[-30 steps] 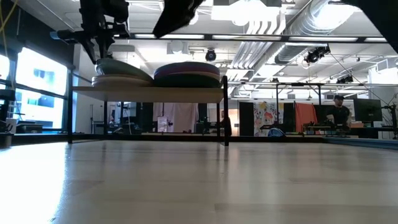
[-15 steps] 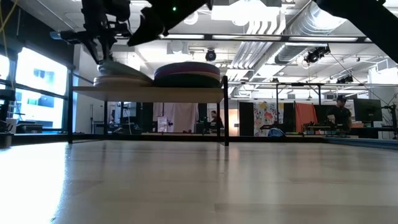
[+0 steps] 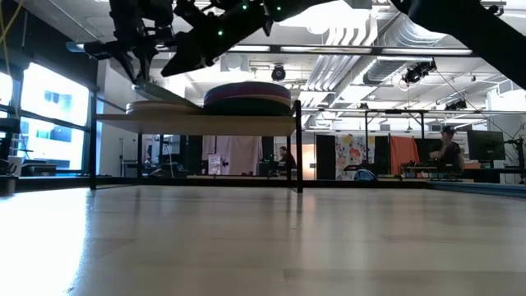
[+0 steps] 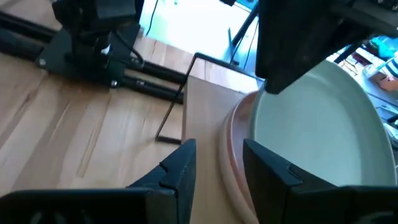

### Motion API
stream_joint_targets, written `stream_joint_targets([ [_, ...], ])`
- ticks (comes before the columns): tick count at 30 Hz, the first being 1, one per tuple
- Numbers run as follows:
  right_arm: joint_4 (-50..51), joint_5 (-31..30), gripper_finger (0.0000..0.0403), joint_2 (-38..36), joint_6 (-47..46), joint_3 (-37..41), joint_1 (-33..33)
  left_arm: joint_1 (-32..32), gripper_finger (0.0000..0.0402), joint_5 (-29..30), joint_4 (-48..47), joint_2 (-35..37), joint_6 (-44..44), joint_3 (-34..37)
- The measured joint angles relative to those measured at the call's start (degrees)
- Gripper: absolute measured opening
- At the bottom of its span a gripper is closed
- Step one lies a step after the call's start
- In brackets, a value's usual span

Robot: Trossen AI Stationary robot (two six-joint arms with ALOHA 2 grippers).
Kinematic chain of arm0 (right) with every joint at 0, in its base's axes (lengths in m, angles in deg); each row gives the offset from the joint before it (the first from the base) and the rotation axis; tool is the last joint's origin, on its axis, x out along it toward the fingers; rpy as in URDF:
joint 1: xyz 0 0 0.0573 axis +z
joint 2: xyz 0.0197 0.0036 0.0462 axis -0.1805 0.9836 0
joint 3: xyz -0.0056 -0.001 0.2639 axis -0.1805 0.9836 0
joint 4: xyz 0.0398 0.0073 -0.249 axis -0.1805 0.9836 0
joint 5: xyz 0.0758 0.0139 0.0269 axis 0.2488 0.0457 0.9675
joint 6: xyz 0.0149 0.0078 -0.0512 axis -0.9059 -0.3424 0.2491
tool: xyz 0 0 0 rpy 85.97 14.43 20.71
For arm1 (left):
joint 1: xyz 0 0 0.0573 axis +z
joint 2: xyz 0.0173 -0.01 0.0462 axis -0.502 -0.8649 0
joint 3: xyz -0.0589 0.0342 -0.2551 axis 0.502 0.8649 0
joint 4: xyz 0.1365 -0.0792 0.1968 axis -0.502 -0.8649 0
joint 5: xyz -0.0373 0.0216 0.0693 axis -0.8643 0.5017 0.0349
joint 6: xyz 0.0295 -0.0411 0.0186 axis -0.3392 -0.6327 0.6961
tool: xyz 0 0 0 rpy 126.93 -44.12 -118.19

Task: Place and stack plates onto a shelf
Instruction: Stack the green plate on top the light brown plate on the shelf

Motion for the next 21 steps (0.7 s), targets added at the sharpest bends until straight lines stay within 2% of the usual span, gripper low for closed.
stream_joint_targets([
  [9,-6.4,0.0,0.0115,0.6,-7.2,0.0,-0.6,0.0,0.0095,-2.6,0.0,0.0,0.0,0.0],
  [21,-3.2,0.0,0.0115,0.6,-9.7,0.0,-1.0,0.0,0.0095,-2.8,-0.1,0.2,0.1,-2.8],
])
